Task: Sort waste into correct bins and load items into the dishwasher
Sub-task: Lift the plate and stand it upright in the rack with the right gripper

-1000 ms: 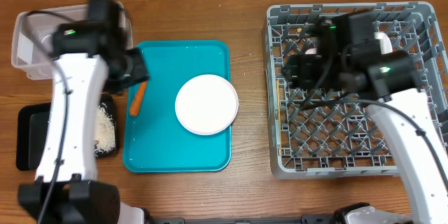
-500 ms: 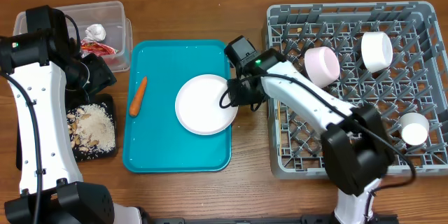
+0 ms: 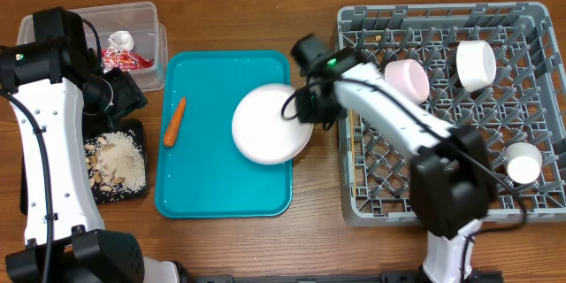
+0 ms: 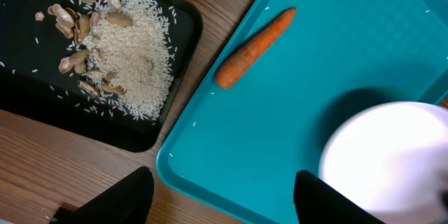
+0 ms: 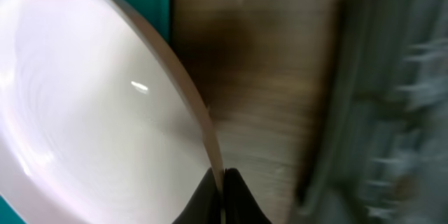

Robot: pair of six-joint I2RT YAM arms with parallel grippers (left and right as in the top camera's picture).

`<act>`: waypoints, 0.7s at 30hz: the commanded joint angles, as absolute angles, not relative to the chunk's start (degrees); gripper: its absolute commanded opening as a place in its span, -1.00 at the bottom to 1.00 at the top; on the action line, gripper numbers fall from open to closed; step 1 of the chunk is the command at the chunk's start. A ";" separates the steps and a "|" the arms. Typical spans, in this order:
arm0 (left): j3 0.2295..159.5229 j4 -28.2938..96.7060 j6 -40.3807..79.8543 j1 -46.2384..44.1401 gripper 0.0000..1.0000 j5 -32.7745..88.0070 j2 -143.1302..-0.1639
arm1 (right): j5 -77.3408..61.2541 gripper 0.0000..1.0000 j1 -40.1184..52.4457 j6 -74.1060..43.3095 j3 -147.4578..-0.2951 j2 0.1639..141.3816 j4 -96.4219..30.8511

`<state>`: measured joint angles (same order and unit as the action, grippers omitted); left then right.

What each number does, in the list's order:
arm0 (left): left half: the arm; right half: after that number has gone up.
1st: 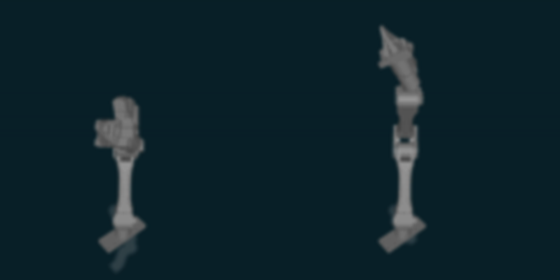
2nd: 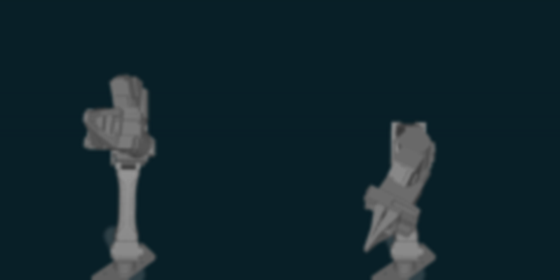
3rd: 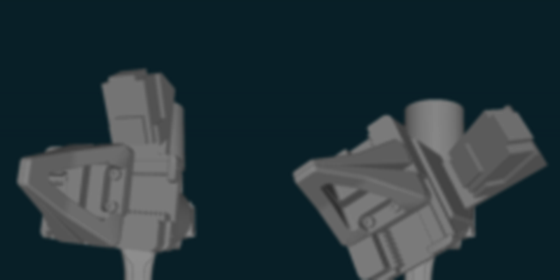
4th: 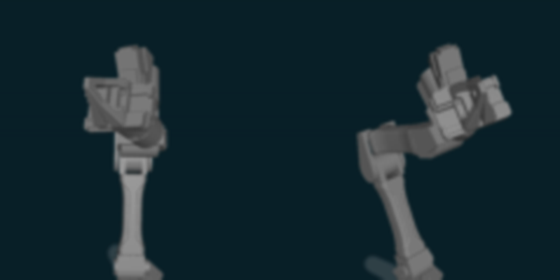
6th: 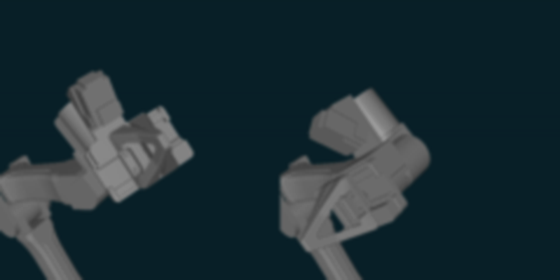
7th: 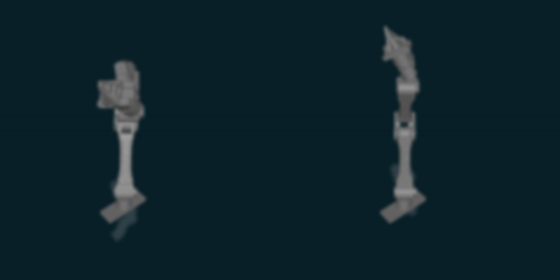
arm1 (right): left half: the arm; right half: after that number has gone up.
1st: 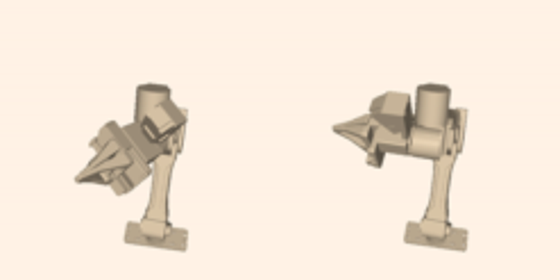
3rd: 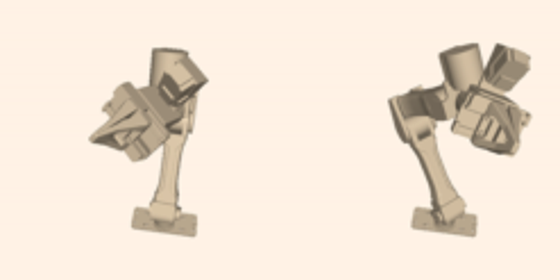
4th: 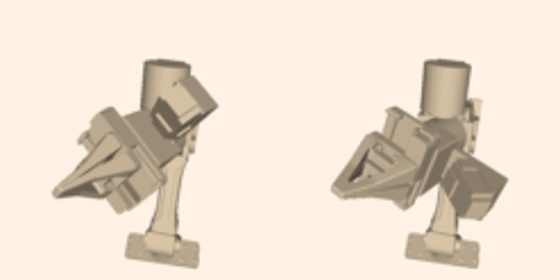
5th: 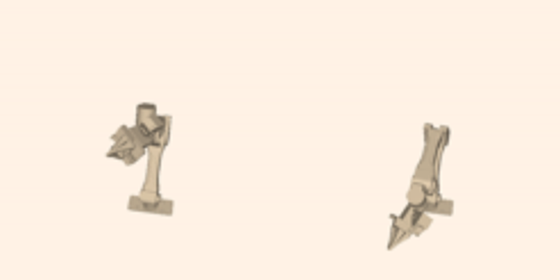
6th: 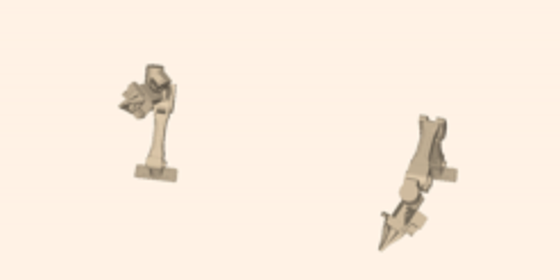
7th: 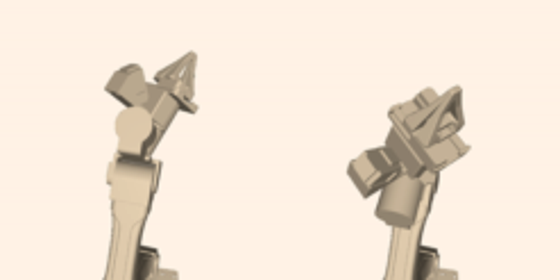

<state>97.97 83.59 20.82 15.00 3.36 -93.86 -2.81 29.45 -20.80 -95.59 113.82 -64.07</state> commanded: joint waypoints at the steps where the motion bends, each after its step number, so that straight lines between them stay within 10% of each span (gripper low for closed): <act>1: 98.74 83.64 20.14 14.94 0.33 3.20 -93.54 | 9.72 -0.92 24.56 -16.86 -101.34 101.65 -65.93; 12: 98.74 83.33 19.68 14.94 0.33 3.01 -93.54 | 68.77 -0.92 17.58 -28.62 -98.98 95.00 -66.92; 21: 98.74 83.29 19.68 14.94 0.33 2.98 -93.54 | 67.57 -0.92 8.71 -28.60 -97.19 99.55 -64.27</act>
